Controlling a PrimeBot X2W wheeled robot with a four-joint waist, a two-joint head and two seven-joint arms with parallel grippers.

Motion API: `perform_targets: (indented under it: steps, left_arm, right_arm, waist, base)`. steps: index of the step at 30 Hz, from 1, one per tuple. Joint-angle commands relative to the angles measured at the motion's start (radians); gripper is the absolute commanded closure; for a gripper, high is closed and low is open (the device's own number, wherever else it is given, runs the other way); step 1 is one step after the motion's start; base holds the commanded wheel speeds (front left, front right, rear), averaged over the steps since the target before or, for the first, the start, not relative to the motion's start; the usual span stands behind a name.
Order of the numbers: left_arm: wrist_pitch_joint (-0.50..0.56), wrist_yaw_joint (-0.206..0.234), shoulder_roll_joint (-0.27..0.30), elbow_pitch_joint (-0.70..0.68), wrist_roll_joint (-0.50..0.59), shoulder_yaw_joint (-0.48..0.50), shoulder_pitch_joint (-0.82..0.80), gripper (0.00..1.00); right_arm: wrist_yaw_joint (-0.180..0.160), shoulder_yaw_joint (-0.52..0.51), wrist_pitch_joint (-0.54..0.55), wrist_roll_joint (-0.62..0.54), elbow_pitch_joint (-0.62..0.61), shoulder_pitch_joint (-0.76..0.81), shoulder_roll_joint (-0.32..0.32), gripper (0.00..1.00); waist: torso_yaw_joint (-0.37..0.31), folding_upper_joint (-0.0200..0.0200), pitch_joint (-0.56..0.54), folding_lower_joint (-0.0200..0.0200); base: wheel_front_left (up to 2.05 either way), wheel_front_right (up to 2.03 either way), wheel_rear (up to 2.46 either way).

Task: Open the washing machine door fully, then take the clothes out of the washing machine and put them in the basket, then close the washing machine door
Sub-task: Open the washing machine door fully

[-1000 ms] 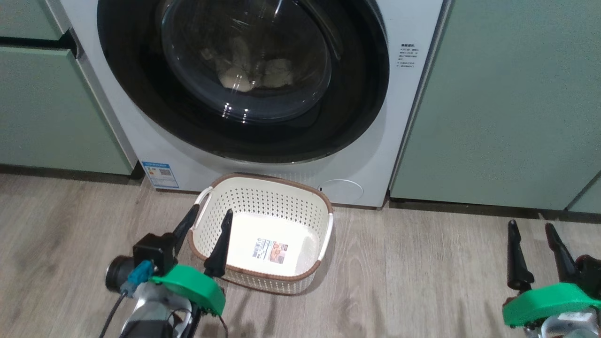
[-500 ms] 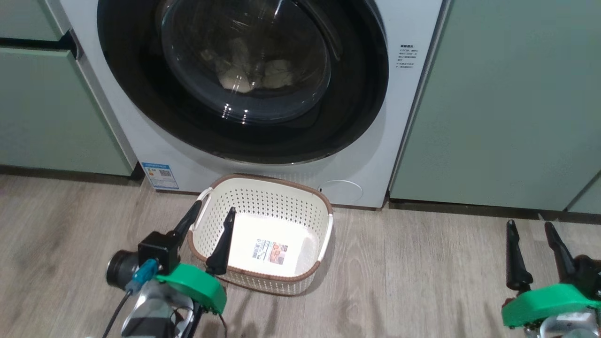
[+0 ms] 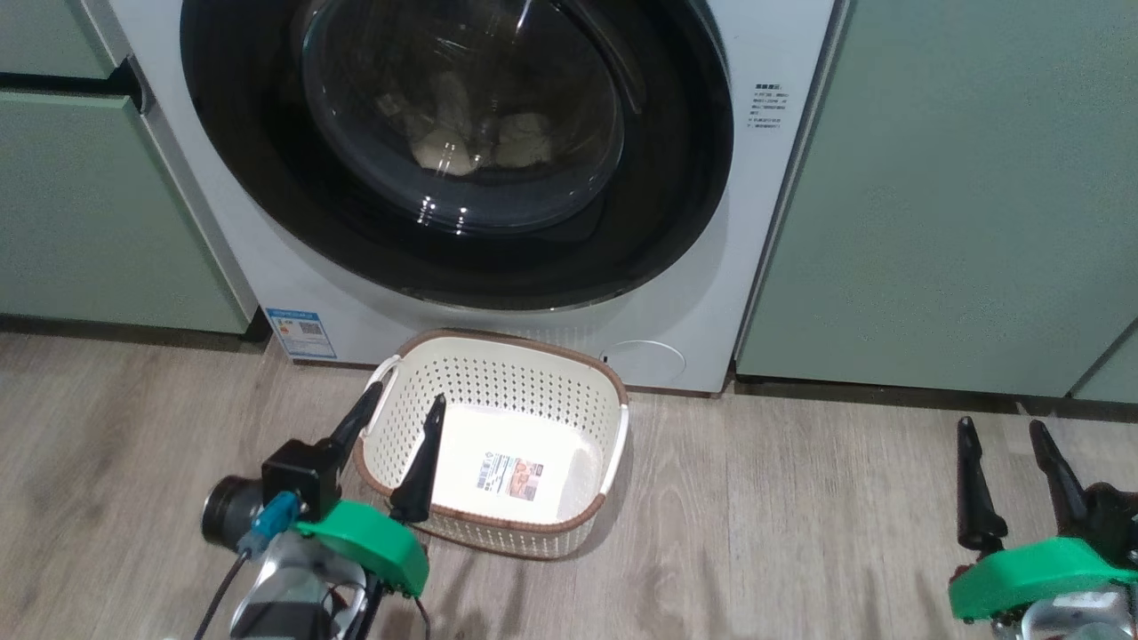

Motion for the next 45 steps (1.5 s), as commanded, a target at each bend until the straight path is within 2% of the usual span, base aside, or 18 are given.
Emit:
perform_targets:
  steps: [1, 6, 7, 8, 9, 20, 29, 33, 39, 45]
  left_arm:
    - [-0.008, 0.008, 0.017, -0.025, -0.006, 0.033, -0.052, 0.0]
    - [-0.008, 0.015, 0.016, -0.02, -0.007, 0.03, -0.053, 0.0]
    - [-0.008, 0.015, 0.016, -0.018, -0.008, 0.031, -0.053, 0.0]
    - [-0.008, 0.015, 0.017, -0.017, -0.009, 0.031, -0.053, 0.0]
    - [-0.008, 0.015, 0.017, -0.016, -0.01, 0.032, -0.054, 0.0]
    - [-0.008, 0.011, 0.019, -0.023, -0.013, 0.03, -0.058, 0.0]
    - [-0.008, 0.008, 0.018, -0.036, -0.012, 0.019, -0.074, 0.0]
    - [-0.008, 0.007, 0.016, -0.047, -0.011, 0.007, -0.087, 0.0]
    - [-0.008, 0.006, 0.012, -0.061, -0.014, -0.013, -0.111, 0.0]
    - [-0.008, 0.001, 0.009, -0.084, -0.018, -0.03, -0.145, 0.0]
  right_arm:
    - [0.001, 0.022, -0.014, 0.008, -0.03, -0.049, -0.024, 0.0]
    - [0.001, 0.02, -0.014, 0.009, -0.035, -0.048, -0.023, 0.0]
    - [0.001, 0.019, -0.014, 0.009, -0.035, -0.048, -0.023, 0.23]
    - [0.001, 0.017, -0.014, 0.008, -0.035, -0.049, -0.024, 0.76]
    - [0.001, 0.02, -0.014, 0.006, -0.032, -0.049, -0.026, 1.0]
    - [0.001, 0.034, -0.014, 0.039, -0.034, -0.053, -0.035, 1.0]
    - [0.001, 0.034, -0.014, 0.171, 0.008, -0.088, -0.041, 1.0]
    - [0.001, 0.042, 0.008, 0.322, 0.039, -0.132, -0.048, 1.0]
    - [0.001, 0.023, 0.091, 0.615, 0.074, -0.23, -0.061, 1.0]
    - [0.001, -0.01, 0.252, 0.982, 0.105, -0.372, -0.061, 1.0]
  waist:
    - [0.0, 0.0, 0.001, 0.0]
    - [0.001, 0.0, 0.003, 0.0]
    - [0.002, 0.0, 0.004, 0.0]
    - [0.002, 0.0, 0.005, 0.0]
    - [0.003, 0.0, 0.006, 0.0]
    - [0.007, 0.0, 0.021, 0.0]
    - [0.021, 0.0, 0.062, 0.0]
    - [0.037, 0.0, 0.09, 0.0]
    - [0.067, 0.0, 0.138, 0.0]
    - [0.102, 0.0, 0.205, 0.0]
  base:
    - [0.0, 0.0, 0.0]
    - [0.0, 0.0, 0.0]
    - [0.0, 0.0, 0.0]
    - [0.0, 0.0, 0.0]
    - [0.0, 0.0, 0.0]
    - [0.0, 0.0, 0.0]
    - [0.0, 0.0, 0.0]
    - [0.0, 0.0, 0.0]
    - [0.0, 0.0, 0.0]
    - [0.0, 0.0, 0.0]
